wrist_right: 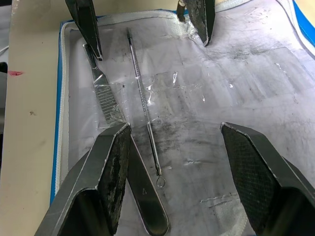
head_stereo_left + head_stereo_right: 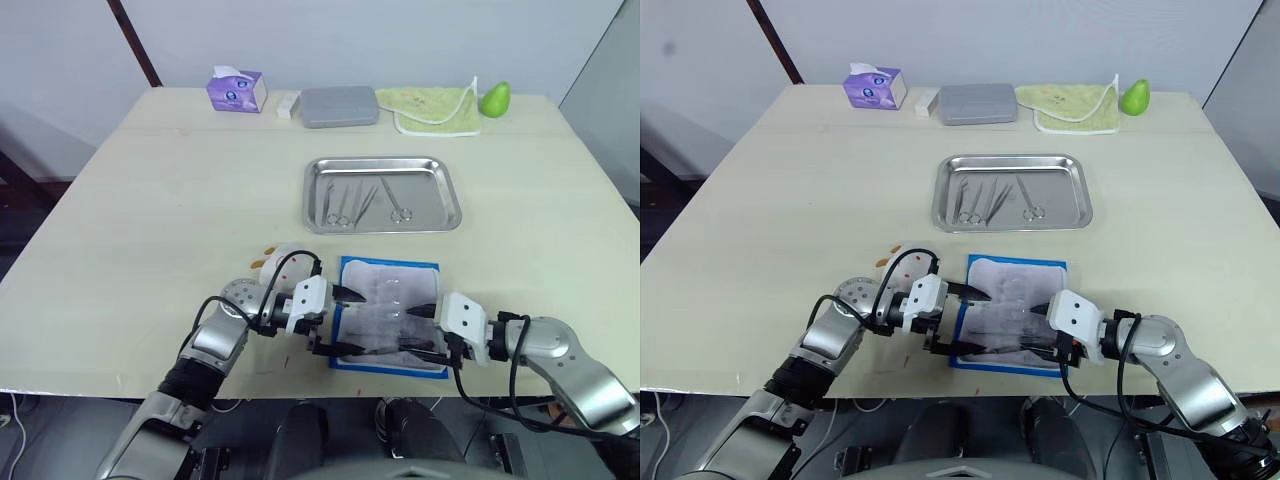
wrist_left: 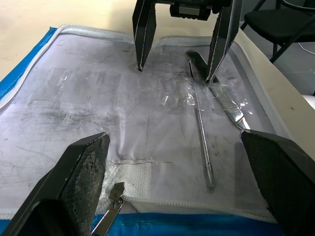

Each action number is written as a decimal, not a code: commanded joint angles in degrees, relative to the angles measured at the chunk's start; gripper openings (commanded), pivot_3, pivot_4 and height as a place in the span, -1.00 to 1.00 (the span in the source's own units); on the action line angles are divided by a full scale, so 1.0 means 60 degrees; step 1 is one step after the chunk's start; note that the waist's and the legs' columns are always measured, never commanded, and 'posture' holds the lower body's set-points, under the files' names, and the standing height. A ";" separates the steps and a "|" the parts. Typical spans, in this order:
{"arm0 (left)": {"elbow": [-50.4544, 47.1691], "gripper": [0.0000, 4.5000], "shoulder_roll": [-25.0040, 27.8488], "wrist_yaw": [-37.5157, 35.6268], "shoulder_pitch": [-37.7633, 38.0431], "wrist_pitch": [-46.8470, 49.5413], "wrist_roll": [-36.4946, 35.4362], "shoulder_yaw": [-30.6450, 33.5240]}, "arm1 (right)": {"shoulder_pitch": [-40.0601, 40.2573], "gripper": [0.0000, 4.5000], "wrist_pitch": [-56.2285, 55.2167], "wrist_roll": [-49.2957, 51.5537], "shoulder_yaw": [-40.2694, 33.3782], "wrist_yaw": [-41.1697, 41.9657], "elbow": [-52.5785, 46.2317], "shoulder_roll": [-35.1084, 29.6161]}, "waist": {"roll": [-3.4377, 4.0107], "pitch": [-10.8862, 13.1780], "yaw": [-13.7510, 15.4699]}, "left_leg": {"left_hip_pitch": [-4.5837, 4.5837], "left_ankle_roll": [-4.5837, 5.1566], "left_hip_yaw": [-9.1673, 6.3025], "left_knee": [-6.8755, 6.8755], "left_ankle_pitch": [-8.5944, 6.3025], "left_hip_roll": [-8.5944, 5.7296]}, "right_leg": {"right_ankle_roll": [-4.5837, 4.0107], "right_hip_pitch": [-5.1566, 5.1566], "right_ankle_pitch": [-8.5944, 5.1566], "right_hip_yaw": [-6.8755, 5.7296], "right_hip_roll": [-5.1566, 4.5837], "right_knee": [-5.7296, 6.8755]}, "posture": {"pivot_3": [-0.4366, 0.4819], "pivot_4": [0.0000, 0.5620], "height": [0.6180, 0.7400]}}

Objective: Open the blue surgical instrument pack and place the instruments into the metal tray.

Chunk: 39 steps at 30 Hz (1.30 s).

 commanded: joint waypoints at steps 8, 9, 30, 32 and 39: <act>-0.0249 1.00 0.0208 -0.0005 0.0560 0.0049 0.0117 -0.0155 | 0.0069 -0.73 0.0434 -0.0872 0.0637 0.0061 0.0823 -0.0536 | -0.0034 -0.0098 0.0011 | 0.0003 0.0000 0.0007 -0.0002 0.0000 0.0000 | -0.0002 0.0002 -0.0001 0.0004 -0.0003 -0.0004 | -0.05 -0.47 0.96; -0.0267 1.00 0.0215 -0.0001 0.0575 0.0047 0.0115 -0.0154 | 0.0079 -0.98 0.0463 -0.0806 0.0602 0.0047 0.0821 -0.0531 | -0.0033 -0.0102 0.0016 | 0.0007 0.0000 0.0004 -0.0002 0.0000 0.0000 | -0.0003 0.0005 -0.0002 0.0003 -0.0003 -0.0004 | -0.05 -0.47 0.96; 0.0059 1.00 0.0005 -0.0032 0.0073 0.0166 0.0232 -0.0285 | -0.0334 -0.99 0.1282 -0.0070 -0.0007 0.0557 -0.0717 -0.1257 | -0.0023 -0.0104 0.0097 | -0.0002 0.0000 0.0008 0.0002 0.0000 -0.0008 | -0.0001 0.0006 -0.0001 0.0001 -0.0019 -0.0007 | -0.05 -0.47 0.96; 0.0053 1.00 0.0012 -0.0056 0.0065 0.0139 0.0272 -0.0314 | -0.0433 -0.99 0.1510 -0.0038 0.0008 0.0590 -0.0980 -0.1317 | -0.0021 -0.0103 0.0095 | -0.0002 0.0000 0.0007 0.0002 0.0000 -0.0008 | -0.0001 0.0006 -0.0001 0.0000 -0.0018 -0.0007 | -0.05 -0.47 0.96; -0.0078 1.00 -0.0040 -0.0050 0.0093 0.0201 0.0327 -0.0373 | -0.0777 -0.99 0.2120 -0.0013 0.0016 0.0692 -0.1521 -0.1591 | -0.0015 -0.0098 0.0090 | -0.0006 0.0001 0.0007 0.0002 0.0000 -0.0008 | -0.0001 0.0003 -0.0001 -0.0001 -0.0019 -0.0008 | -0.05 -0.47 0.96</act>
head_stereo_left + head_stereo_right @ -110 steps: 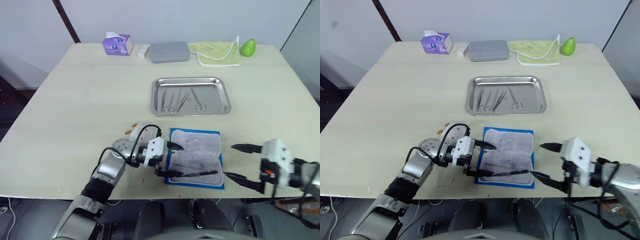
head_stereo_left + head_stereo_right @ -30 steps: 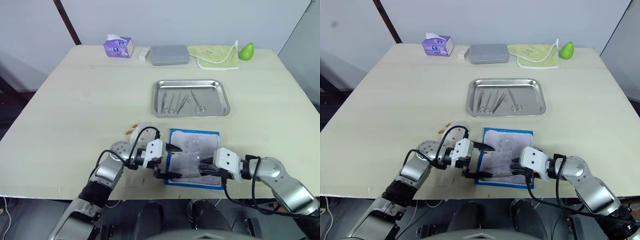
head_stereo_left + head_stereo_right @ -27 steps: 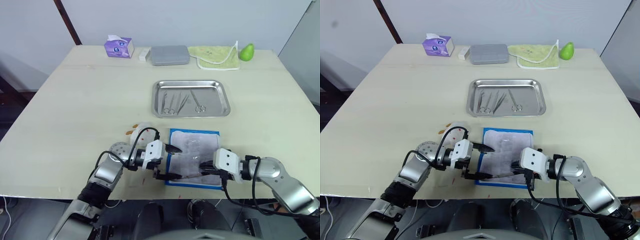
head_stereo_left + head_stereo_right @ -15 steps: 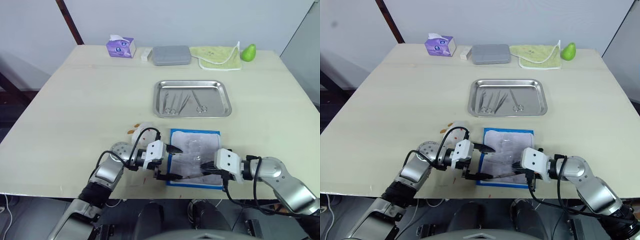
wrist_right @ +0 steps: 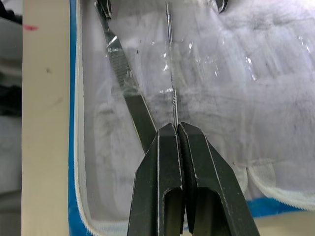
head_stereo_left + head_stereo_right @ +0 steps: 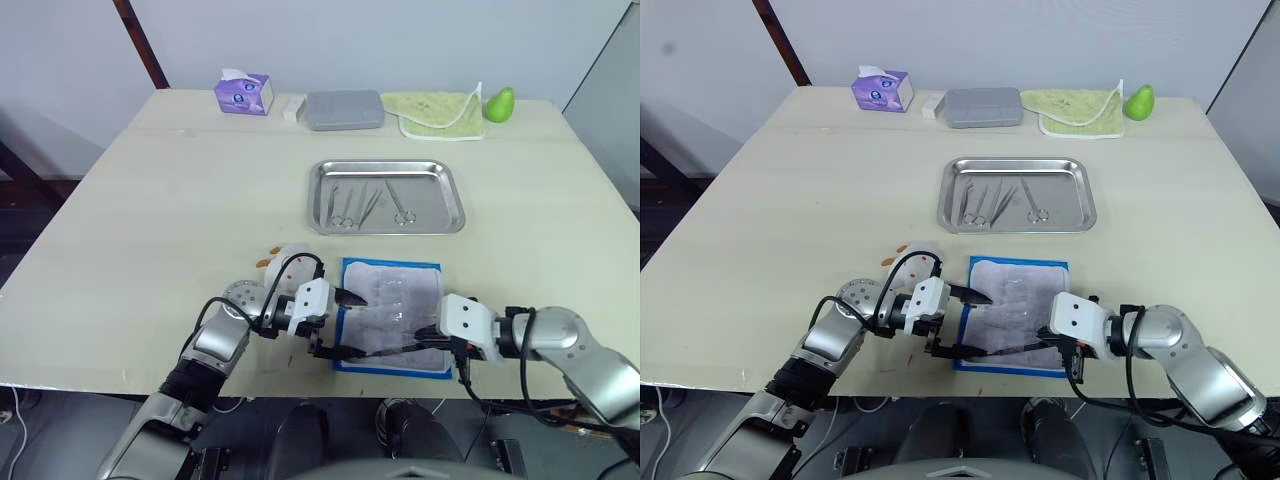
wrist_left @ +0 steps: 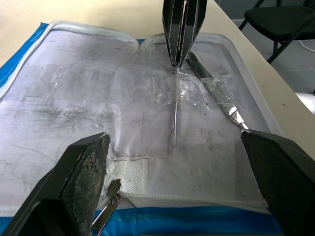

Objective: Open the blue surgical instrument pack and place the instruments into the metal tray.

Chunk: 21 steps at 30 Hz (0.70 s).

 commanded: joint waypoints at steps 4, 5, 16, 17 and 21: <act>-0.0016 1.00 0.0015 -0.0050 0.0107 0.0125 0.0195 -0.0256 | -0.0002 -0.99 0.0362 0.0137 -0.0363 0.0109 -0.0477 -0.0301 | 0.0000 0.0001 0.0000 | -0.0002 0.0000 -0.0001 0.0000 0.0000 0.0000 | 0.0000 -0.0001 0.0000 -0.0001 0.0000 0.0000 | -0.05 -0.47 0.96; -0.0003 1.00 0.0017 -0.0058 0.0095 0.0132 0.0192 -0.0254 | 0.0029 -0.99 0.0398 0.0187 -0.0439 0.0136 -0.0541 -0.0356 | 0.0000 0.0001 -0.0001 | -0.0003 0.0000 -0.0001 0.0000 0.0000 0.0000 | 0.0000 -0.0001 0.0000 -0.0001 0.0000 0.0000 | -0.05 -0.47 0.96; 0.0100 1.00 -0.0048 -0.0048 -0.0024 0.0165 0.0275 -0.0314 | -0.0816 -0.99 0.1382 0.0679 -0.0562 0.0256 -0.1286 -0.0583 | 0.0005 0.0008 -0.0039 | -0.0004 0.0000 -0.0004 0.0000 0.0000 0.0001 | 0.0000 -0.0003 0.0000 -0.0002 0.0002 0.0001 | -0.05 -0.47 0.96; 0.0110 1.00 -0.0055 -0.0045 -0.0038 0.0164 0.0284 -0.0317 | -0.0926 -0.99 0.1486 0.0674 -0.0532 0.0262 -0.1319 -0.0591 | 0.0006 0.0009 -0.0041 | -0.0004 0.0000 -0.0005 -0.0001 0.0000 0.0001 | 0.0000 -0.0004 0.0000 -0.0003 0.0002 0.0001 | -0.05 -0.47 0.96; 0.0101 1.00 -0.0065 -0.0032 -0.0039 0.0177 0.0321 -0.0325 | -0.1158 -0.99 0.1816 0.0737 -0.0512 0.0325 -0.1483 -0.0703 | 0.0015 0.0018 -0.0047 | -0.0006 0.0000 -0.0005 -0.0001 0.0000 0.0001 | -0.0001 -0.0005 0.0000 -0.0003 0.0002 0.0001 | -0.05 -0.47 0.96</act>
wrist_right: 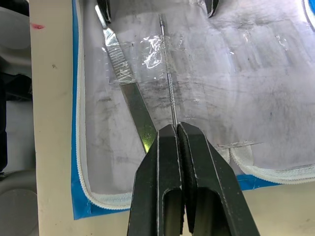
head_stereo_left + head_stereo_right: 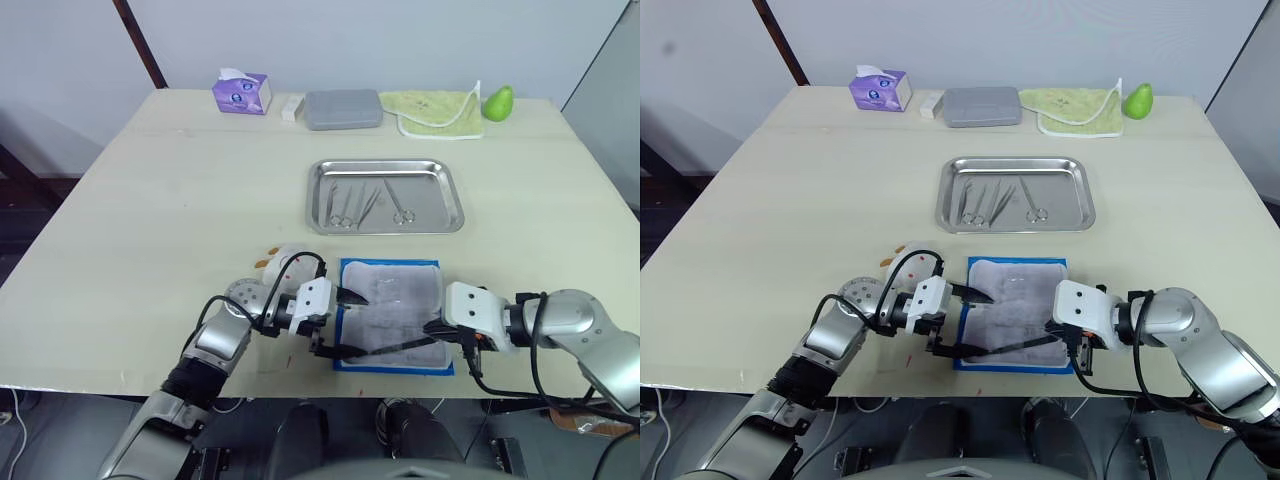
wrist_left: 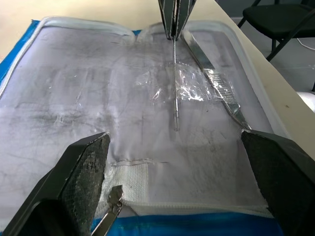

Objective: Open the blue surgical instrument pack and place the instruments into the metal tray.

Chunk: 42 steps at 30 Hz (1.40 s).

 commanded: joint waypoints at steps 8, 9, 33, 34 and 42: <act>0.0116 1.00 0.0028 -0.0011 0.0048 0.0170 0.0288 -0.0317 | -0.0451 -0.99 0.0421 0.0329 -0.0477 0.0150 -0.0815 -0.0560 | 0.0017 0.0015 0.0010 | -0.0004 0.0000 0.0001 0.0000 0.0000 -0.0001 | 0.0000 -0.0001 0.0000 0.0000 -0.0003 -0.0003 | -0.05 -0.47 0.96; 0.0112 1.00 0.0031 -0.0004 0.0054 0.0171 0.0292 -0.0324 | -0.0416 -0.99 0.0416 0.0349 -0.0529 0.0157 -0.0838 -0.0631 | 0.0019 0.0017 0.0012 | -0.0007 0.0000 0.0000 0.0000 0.0000 -0.0001 | 0.0001 -0.0001 0.0000 0.0000 -0.0004 -0.0003 | -0.05 -0.47 0.96; 0.0273 1.00 -0.0032 0.0056 0.0086 -0.0071 0.0251 -0.0331 | 0.0685 -0.99 0.1622 0.3599 -0.5159 0.0414 -0.0295 -0.1413 | 0.0015 0.0026 -0.0013 | -0.0003 0.0000 -0.0001 -0.0001 0.0000 -0.0004 | 0.0004 0.0002 0.0000 0.0000 -0.0007 -0.0003 | -0.05 -0.47 0.96; 0.0276 1.00 -0.0060 0.0078 0.0071 -0.0070 0.0253 -0.0333 | 0.0151 -0.99 0.2055 0.3910 -0.5104 -0.0167 -0.0197 -0.0904 | 0.0011 0.0029 -0.0037 | 0.0000 0.0000 -0.0002 -0.0001 0.0000 -0.0002 | 0.0004 0.0002 0.0001 -0.0001 -0.0004 -0.0004 | -0.05 -0.47 0.96; 0.0393 1.00 -0.0155 0.0186 -0.0089 -0.0013 0.0242 -0.0265 | -0.3654 -0.99 0.5384 0.3971 -0.4063 -0.4144 0.1230 0.2126 | 0.0033 0.0043 -0.0021 | -0.0014 0.0000 -0.0001 -0.0005 0.0000 -0.0003 | 0.0001 -0.0007 0.0002 0.0008 -0.0009 -0.0004 | -0.05 -0.47 0.96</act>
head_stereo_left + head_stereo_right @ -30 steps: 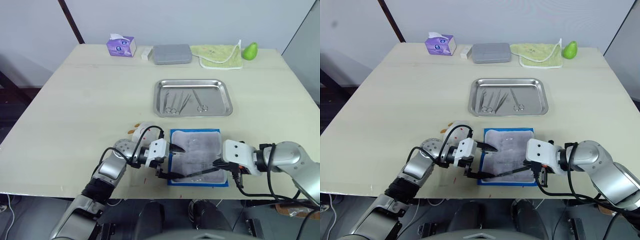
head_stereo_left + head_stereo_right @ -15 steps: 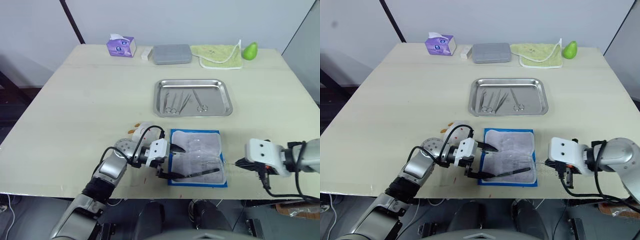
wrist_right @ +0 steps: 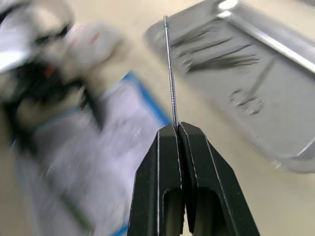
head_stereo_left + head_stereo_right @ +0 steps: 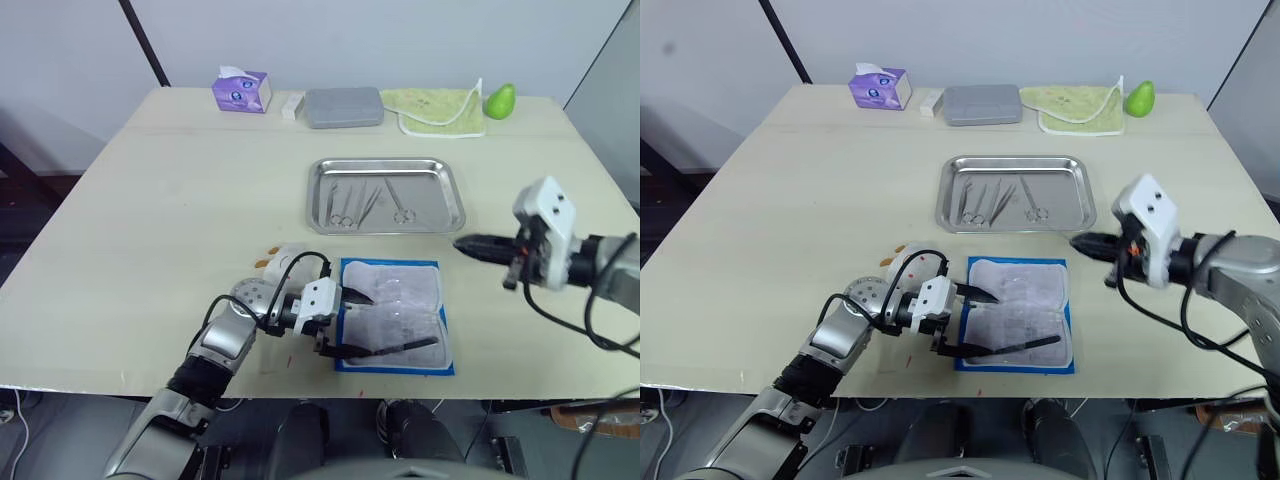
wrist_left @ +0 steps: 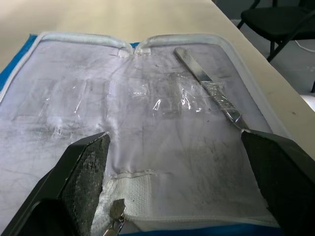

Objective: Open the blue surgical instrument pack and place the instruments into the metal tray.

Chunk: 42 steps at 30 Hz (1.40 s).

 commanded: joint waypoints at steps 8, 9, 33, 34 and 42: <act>0.0235 1.00 0.0032 0.0169 0.0244 -0.0061 0.0222 -0.0063 | -0.3089 -0.99 0.0928 -0.1921 0.0568 -0.4344 0.4049 0.3996 | 0.0017 0.0001 -0.0021 | -0.0012 0.0001 0.0010 -0.0002 0.0001 0.0003 | -0.0005 -0.0016 0.0001 -0.0004 0.0005 0.0007 | -0.05 -0.47 0.96; 0.0236 1.00 0.0060 0.0175 0.0310 -0.0120 0.0231 -0.0056 | -0.3249 -0.99 0.0529 -0.2219 0.0493 -0.4747 0.4681 0.4355 | 0.0017 0.0001 -0.0031 | -0.0013 0.0001 0.0015 -0.0002 0.0000 0.0003 | -0.0003 -0.0017 0.0002 0.0001 0.0005 0.0006 | -0.05 -0.47 0.96; 0.0259 1.00 -0.0035 0.0366 0.0405 -0.0093 0.0318 -0.0032 | -0.4633 -0.19 -0.3809 -0.3970 0.0539 -0.5391 1.0744 0.5829 | 0.0063 0.0020 -0.0118 | -0.0004 0.0001 0.0035 -0.0012 0.0001 0.0005 | -0.0001 -0.0022 0.0004 0.0016 0.0003 0.0010 | -0.05 -0.47 0.96; 0.0233 1.00 -0.0037 0.0367 0.0392 -0.0057 0.0309 -0.0031 | -0.4596 0.01 -0.3763 -0.4004 0.0613 -0.5316 1.0627 0.5790 | 0.0064 0.0020 -0.0124 | -0.0004 0.0001 0.0036 -0.0012 0.0001 0.0005 | -0.0001 -0.0022 0.0004 0.0017 0.0003 0.0010 | -0.05 -0.47 0.96; 0.0025 1.00 0.0017 0.0353 0.0314 0.0224 0.0228 0.0012 | -0.1287 0.19 -0.4955 -0.2339 0.1351 -0.1204 0.4543 0.4521 | 0.0078 0.0028 -0.0029 | -0.0015 0.0003 0.0016 -0.0019 -0.0001 0.0005 | 0.0003 -0.0021 0.0001 0.0000 0.0003 -0.0002 | -0.05 -0.47 0.96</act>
